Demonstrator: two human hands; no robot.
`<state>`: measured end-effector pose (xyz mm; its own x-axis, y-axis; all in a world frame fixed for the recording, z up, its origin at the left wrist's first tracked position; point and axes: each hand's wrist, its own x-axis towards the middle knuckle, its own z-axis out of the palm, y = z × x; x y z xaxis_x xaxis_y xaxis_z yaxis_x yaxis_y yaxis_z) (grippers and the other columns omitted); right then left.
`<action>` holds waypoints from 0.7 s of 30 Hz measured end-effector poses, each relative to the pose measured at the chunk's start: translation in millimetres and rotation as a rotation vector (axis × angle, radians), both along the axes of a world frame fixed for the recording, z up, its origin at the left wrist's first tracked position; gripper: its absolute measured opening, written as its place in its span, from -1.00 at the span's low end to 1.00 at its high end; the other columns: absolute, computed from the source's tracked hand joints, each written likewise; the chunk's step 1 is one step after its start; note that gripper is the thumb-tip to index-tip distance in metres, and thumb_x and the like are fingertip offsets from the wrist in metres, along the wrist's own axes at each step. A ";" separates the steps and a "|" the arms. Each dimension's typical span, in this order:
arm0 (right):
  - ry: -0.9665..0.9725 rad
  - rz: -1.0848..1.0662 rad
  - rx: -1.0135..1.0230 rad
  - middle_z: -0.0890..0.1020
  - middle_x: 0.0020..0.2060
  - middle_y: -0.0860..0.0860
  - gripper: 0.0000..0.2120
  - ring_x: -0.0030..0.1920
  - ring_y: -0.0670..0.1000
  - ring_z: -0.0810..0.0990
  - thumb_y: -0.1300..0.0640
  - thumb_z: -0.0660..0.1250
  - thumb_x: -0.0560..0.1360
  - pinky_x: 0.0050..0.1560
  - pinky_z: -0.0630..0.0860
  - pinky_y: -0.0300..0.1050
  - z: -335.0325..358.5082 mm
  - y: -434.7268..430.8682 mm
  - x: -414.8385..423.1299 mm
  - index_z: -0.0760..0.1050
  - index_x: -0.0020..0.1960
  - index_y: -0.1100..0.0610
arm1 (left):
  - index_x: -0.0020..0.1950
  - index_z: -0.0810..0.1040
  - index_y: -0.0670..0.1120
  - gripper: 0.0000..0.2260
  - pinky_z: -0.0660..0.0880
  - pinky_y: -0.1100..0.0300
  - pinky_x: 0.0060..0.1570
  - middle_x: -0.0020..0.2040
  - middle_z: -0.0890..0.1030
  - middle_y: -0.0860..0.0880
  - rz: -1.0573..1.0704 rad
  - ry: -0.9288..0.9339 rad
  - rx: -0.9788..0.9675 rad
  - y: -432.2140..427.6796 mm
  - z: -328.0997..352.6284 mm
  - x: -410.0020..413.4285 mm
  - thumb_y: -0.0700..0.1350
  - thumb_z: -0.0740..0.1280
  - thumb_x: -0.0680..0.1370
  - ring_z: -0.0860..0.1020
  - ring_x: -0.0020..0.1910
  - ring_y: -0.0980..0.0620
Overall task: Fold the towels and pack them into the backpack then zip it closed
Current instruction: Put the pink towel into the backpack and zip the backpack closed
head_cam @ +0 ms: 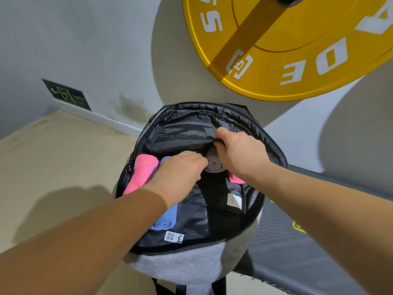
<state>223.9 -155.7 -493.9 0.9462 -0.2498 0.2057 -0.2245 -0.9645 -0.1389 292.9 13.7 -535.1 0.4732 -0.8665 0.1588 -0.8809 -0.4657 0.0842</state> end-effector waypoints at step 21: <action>-0.049 0.032 0.020 0.51 -0.27 0.07 -0.89 -0.27 0.21 0.44 0.06 0.10 0.70 -0.33 0.36 -0.01 2.4 30.2 21.9 0.33 0.10 0.08 | 0.17 0.44 -0.03 -0.74 0.48 -0.01 -0.03 0.25 0.43 -0.06 0.129 0.041 0.330 45.0 6.4 18.7 -0.17 0.33 0.49 0.44 0.00 -0.08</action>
<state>245.9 -125.5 -491.5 0.9426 -0.2242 0.2475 -0.1860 -0.9680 -0.1687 311.5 58.7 -528.7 0.5823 -0.8006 -0.1416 -0.8121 -0.5809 -0.0551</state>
